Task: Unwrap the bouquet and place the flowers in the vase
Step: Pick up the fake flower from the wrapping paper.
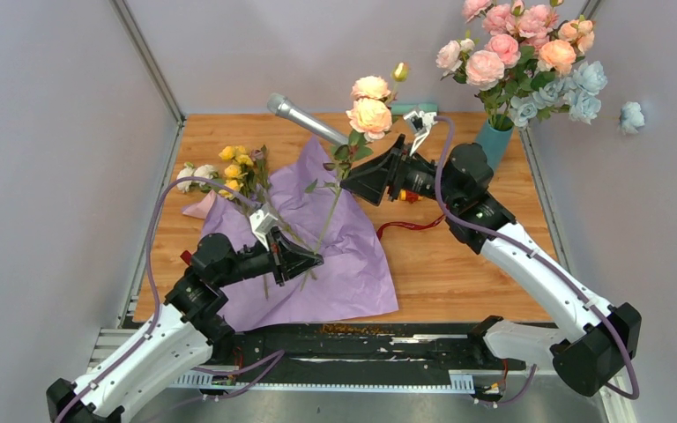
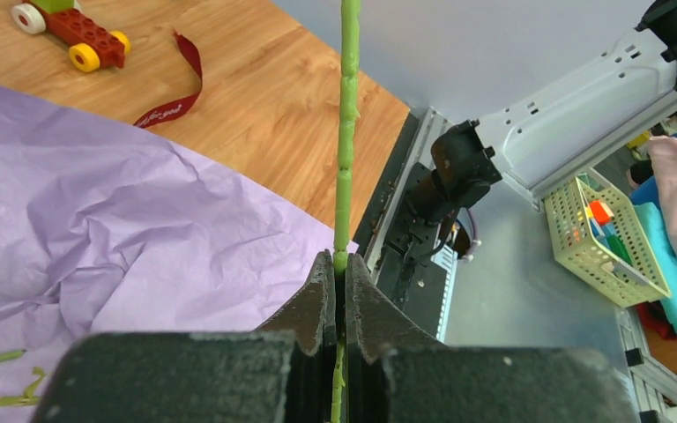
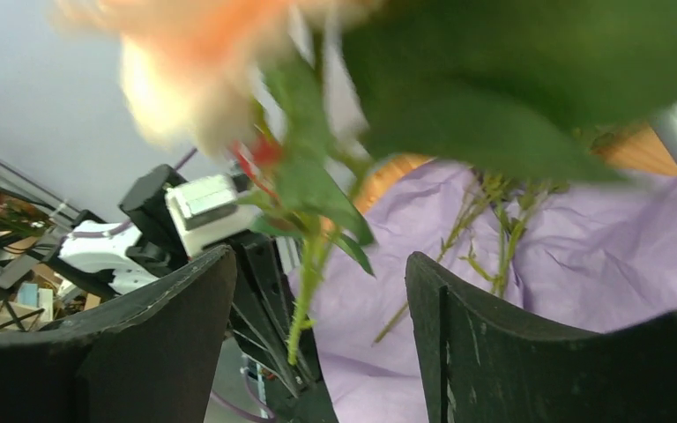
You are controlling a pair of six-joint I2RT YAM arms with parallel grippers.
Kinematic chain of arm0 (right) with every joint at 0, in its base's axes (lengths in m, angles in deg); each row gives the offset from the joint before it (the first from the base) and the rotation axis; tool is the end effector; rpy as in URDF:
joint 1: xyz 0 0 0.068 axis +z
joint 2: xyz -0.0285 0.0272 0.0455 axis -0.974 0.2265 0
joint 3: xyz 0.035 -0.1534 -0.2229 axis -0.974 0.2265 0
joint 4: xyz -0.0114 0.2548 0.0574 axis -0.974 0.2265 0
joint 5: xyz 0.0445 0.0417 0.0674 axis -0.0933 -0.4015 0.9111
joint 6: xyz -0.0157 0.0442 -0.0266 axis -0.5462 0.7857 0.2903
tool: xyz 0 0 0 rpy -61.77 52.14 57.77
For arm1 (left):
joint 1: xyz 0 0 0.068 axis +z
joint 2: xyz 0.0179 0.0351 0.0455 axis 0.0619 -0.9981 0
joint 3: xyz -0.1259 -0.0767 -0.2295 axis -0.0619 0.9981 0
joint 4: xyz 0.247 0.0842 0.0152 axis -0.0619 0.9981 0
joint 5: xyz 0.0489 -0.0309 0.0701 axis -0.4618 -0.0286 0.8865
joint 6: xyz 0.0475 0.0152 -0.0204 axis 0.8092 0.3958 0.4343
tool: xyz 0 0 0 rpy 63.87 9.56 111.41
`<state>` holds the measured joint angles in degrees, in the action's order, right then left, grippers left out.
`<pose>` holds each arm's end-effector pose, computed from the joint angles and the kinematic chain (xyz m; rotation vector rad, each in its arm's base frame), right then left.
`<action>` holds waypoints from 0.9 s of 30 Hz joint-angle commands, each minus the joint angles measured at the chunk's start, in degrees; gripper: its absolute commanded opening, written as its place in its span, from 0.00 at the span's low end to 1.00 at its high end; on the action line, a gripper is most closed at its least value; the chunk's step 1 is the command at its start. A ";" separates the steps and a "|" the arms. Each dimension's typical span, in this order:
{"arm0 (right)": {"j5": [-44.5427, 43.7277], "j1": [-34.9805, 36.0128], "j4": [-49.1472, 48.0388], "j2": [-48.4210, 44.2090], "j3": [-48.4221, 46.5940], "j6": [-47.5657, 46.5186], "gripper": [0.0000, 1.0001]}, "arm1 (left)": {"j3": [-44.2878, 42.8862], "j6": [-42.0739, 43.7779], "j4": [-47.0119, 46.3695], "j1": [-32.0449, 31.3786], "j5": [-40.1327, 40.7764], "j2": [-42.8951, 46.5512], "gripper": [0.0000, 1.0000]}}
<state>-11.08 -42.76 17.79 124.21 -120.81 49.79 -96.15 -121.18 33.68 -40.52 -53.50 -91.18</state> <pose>0.2098 0.1665 0.4042 -0.5371 1.6088 1.3573 0.1052 -0.1037 0.2835 0.5779 1.6751 -1.3592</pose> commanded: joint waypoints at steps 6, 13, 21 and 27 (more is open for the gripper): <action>1.29 0.04 -8.01 -0.23 0.47 5.01 0.60 | -1.32 1.89 -6.08 -3.11 1.78 -2.22 0.00; -1.17 0.04 -7.04 -0.35 0.97 4.59 0.26 | -1.24 2.19 -4.71 -3.56 2.85 -3.15 0.00; -6.77 0.04 -0.42 -2.57 0.72 -2.25 0.00 | -3.87 5.86 1.60 -3.55 5.79 -5.97 0.07; -18.33 0.52 12.56 -7.92 -1.19 -13.39 0.00 | -11.95 9.46 13.70 -3.44 12.95 -11.97 0.83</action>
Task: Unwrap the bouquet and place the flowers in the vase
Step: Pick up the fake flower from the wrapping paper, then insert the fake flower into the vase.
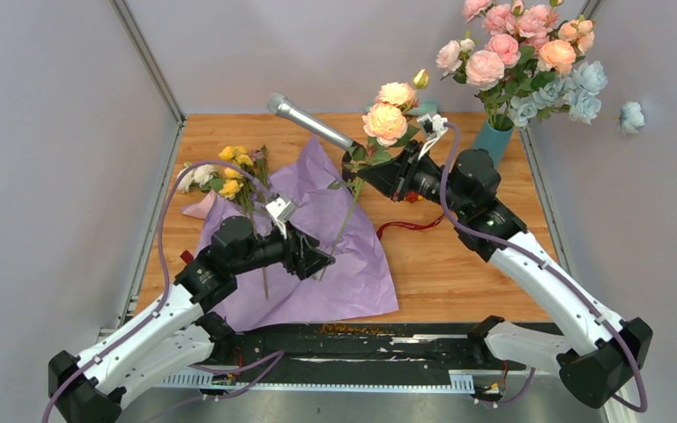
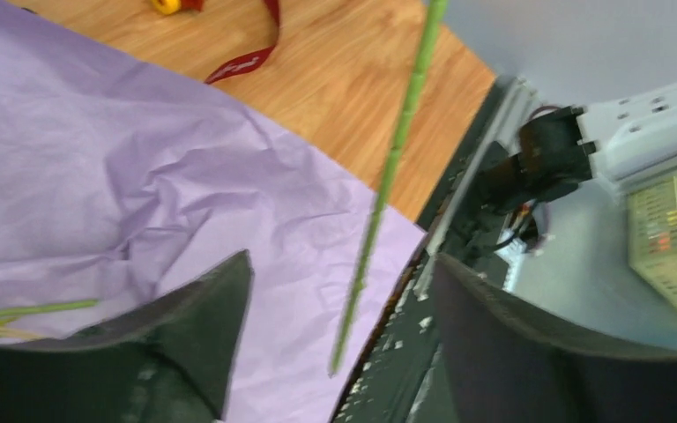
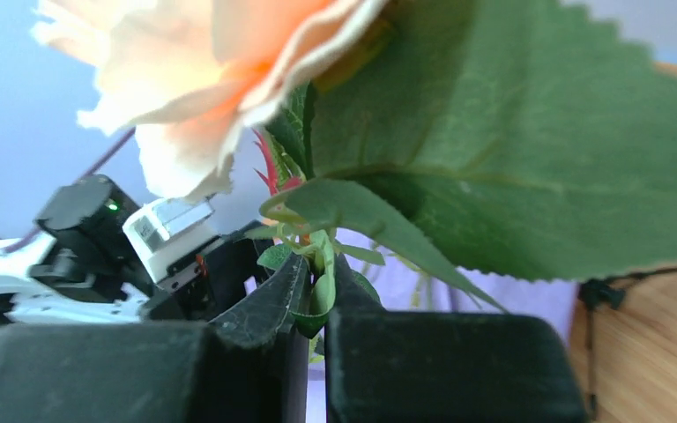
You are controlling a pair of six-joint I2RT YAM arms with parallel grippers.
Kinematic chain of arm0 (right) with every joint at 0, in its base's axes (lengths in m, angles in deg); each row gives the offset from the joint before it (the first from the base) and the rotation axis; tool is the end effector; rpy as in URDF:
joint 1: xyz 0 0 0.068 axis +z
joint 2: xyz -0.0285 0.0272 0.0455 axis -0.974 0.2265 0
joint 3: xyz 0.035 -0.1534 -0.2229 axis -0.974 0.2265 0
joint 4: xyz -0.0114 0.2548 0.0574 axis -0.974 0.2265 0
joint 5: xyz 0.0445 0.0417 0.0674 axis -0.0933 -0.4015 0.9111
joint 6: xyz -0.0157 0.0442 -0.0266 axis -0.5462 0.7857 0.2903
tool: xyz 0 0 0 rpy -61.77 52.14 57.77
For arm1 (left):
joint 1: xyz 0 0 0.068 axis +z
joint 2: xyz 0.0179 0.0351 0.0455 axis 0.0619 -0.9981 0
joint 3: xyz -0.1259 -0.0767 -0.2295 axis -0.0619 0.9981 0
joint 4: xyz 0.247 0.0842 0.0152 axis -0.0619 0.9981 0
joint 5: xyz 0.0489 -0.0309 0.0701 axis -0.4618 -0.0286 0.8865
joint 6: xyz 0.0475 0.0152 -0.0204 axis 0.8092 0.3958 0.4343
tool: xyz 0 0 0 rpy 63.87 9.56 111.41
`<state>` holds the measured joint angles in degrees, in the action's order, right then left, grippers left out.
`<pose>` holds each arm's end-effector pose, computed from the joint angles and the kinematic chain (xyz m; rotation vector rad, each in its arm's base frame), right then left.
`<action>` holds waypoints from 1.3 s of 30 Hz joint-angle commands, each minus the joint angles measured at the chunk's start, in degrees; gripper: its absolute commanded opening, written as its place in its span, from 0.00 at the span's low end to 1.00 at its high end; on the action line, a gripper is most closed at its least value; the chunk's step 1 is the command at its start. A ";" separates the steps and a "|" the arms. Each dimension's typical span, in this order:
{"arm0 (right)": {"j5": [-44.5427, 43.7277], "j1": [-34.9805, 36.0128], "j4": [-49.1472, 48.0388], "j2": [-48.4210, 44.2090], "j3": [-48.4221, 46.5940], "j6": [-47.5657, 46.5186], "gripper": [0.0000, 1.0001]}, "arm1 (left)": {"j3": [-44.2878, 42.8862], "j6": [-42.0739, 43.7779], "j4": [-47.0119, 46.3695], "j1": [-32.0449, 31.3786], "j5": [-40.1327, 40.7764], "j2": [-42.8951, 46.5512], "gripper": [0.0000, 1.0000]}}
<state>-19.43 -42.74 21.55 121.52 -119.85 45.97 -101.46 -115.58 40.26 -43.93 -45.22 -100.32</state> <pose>0.2040 0.1573 0.4029 -0.4525 1.6263 1.2026 0.1221 -0.1236 0.2818 0.5770 1.8339 -1.1967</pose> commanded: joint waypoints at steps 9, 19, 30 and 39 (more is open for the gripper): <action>-44.65 1.16 29.39 -12.31 -7.44 -27.00 0.00 | -13.74 7.48 20.11 15.47 8.83 -6.90 1.00; -55.49 -15.38 27.59 -6.63 -13.37 -32.72 0.00 | -15.32 17.94 26.51 24.82 33.57 -3.25 1.00; -48.68 -32.84 2.28 -0.12 -16.76 -33.97 0.00 | -12.12 17.32 25.30 24.82 31.63 1.92 1.00; -44.85 -32.94 -5.33 2.87 -22.18 -38.56 0.00 | -12.29 17.30 26.03 24.82 31.58 2.48 1.00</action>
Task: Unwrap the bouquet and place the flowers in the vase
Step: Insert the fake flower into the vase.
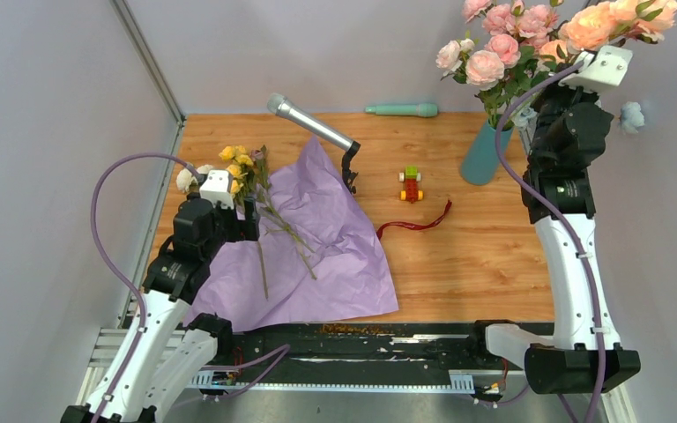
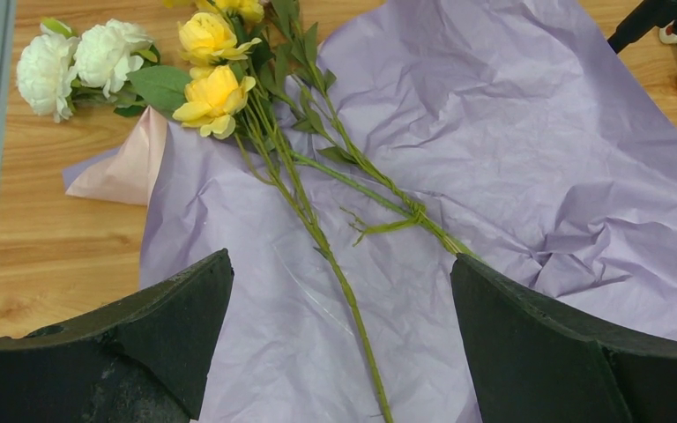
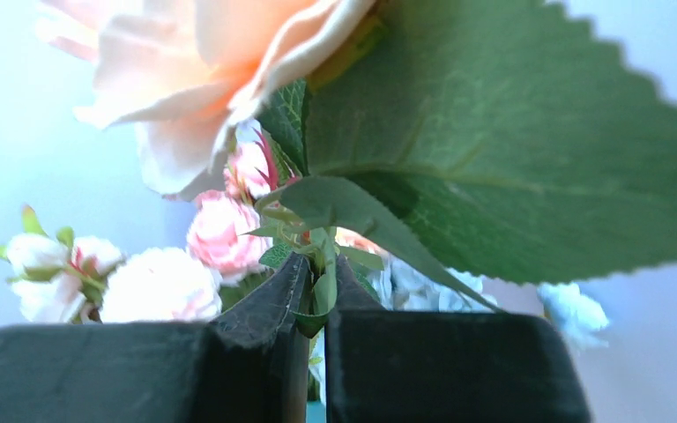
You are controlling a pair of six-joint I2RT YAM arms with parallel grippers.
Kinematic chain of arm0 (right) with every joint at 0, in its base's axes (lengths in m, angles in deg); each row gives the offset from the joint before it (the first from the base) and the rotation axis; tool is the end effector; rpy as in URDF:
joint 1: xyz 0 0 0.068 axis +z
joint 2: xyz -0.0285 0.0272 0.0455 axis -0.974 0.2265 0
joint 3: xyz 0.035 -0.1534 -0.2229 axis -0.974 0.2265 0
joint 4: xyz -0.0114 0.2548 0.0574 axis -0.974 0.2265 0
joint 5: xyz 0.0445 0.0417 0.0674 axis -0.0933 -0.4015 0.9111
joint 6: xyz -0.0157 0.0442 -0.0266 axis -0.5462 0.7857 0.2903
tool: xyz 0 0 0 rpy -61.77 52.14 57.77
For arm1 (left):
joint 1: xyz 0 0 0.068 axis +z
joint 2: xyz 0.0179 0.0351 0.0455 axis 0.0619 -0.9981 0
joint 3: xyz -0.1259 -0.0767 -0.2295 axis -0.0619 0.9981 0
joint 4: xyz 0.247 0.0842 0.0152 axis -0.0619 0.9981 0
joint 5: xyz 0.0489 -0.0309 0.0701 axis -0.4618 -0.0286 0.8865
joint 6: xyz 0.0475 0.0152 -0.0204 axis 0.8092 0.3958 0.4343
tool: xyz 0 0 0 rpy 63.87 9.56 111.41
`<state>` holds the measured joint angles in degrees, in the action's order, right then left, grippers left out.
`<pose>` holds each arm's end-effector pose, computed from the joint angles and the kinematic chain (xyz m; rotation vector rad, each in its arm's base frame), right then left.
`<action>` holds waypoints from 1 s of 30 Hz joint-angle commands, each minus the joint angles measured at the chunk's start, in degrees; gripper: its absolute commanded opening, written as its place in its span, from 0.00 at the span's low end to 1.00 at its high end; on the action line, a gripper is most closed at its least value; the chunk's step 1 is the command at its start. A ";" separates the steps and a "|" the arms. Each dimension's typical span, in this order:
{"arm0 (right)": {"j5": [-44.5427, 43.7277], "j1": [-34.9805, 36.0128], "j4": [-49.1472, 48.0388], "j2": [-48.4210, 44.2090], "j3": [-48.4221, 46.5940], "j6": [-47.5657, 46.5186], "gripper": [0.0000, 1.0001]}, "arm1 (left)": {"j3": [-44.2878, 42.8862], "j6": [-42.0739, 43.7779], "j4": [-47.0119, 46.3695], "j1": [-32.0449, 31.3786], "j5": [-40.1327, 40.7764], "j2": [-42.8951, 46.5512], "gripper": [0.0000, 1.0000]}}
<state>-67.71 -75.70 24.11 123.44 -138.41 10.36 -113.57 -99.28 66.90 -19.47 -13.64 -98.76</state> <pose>0.2378 -0.0085 0.5013 0.2509 1.3097 -0.3303 0.1473 -0.0378 0.3110 0.0352 1.9999 -0.1735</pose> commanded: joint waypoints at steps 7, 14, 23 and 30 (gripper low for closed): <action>5.64 0.02 -9.75 4.33 -6.75 -5.85 0.00 | 0.11 1.34 -0.67 0.37 -0.77 1.69 1.00; 6.60 0.02 -8.69 6.90 -7.25 -8.58 0.00 | 0.24 1.48 -0.65 0.37 -0.85 1.98 1.00; 8.51 0.00 -7.80 11.07 -7.97 -10.68 0.00 | 0.25 1.61 -0.75 0.36 -1.05 1.98 1.00; 8.89 0.02 -7.42 13.87 -7.14 -13.40 0.00 | 0.22 1.63 -0.81 0.37 -1.18 2.01 1.00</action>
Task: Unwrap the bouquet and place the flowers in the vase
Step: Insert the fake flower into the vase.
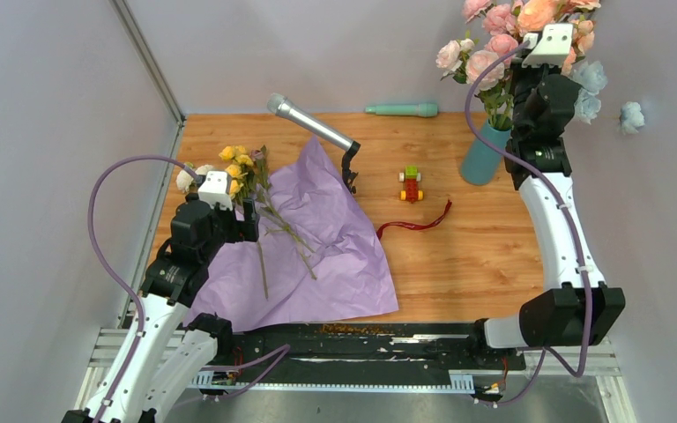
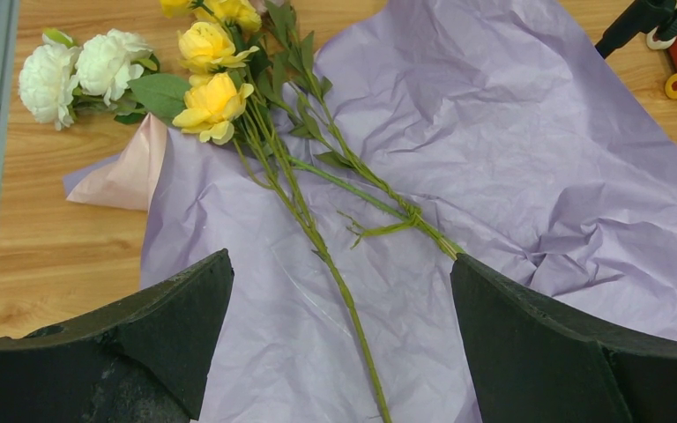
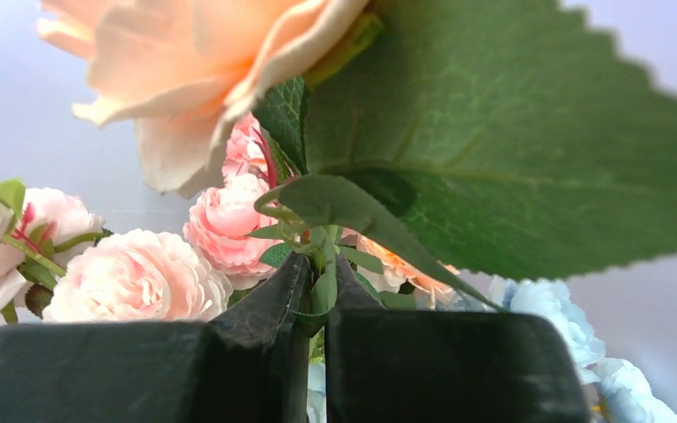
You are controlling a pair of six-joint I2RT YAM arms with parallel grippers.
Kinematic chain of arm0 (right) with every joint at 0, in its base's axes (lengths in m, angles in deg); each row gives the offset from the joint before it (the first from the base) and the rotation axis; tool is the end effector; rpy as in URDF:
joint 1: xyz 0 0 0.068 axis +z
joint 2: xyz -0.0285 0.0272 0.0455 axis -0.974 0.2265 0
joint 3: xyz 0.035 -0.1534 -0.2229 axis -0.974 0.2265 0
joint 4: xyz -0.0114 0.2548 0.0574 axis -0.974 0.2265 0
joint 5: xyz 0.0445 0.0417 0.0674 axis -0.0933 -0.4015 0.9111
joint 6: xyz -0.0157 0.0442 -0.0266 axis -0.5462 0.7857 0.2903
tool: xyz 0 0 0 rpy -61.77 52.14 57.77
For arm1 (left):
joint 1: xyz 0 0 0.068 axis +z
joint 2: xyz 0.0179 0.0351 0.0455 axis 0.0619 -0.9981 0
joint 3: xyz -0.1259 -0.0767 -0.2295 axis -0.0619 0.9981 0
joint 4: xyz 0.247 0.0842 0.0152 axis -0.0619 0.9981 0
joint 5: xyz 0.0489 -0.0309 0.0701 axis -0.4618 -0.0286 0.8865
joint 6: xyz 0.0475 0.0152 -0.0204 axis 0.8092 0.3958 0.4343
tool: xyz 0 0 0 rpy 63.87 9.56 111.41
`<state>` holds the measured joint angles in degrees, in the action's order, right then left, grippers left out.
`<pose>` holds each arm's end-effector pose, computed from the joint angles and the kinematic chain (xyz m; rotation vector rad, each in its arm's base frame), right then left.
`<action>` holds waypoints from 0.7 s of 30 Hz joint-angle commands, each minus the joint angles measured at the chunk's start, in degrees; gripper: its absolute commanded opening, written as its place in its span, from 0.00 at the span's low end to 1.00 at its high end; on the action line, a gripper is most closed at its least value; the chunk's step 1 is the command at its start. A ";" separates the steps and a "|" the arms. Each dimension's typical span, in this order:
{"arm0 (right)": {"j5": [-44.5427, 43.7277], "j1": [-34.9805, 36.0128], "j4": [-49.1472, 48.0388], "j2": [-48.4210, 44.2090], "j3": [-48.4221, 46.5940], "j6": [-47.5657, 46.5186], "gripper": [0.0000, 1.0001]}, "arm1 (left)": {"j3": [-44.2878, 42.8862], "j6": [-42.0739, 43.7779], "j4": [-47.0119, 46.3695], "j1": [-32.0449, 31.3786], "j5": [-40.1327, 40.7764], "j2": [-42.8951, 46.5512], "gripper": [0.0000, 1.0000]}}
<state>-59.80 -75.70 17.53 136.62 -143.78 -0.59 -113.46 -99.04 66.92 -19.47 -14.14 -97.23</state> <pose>0.3116 -0.0023 0.4864 0.0021 1.3461 -0.4044 0.1422 -0.0367 0.3137 0.0427 1.9763 -0.1849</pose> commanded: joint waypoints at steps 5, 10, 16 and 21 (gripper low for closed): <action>1.73 -0.54 -0.12 2.58 -1.62 -2.52 0.00 | 0.18 1.45 -0.85 0.37 -0.75 0.45 1.00; 2.92 -0.60 2.08 4.50 -1.78 -2.44 0.00 | 0.22 1.46 -0.93 0.37 -0.94 0.52 1.00; 4.06 -2.94 2.65 5.29 0.92 -1.04 0.00 | 0.22 1.46 -1.02 0.37 -1.22 0.44 1.00; 3.87 -3.22 3.34 7.06 2.37 -1.29 0.00 | 0.22 1.50 -1.07 0.37 -1.35 0.32 1.00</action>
<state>-56.63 -78.63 21.37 142.11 -142.30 -2.07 -113.33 -99.02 66.90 -19.47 -15.01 -97.23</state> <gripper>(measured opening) 0.049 0.998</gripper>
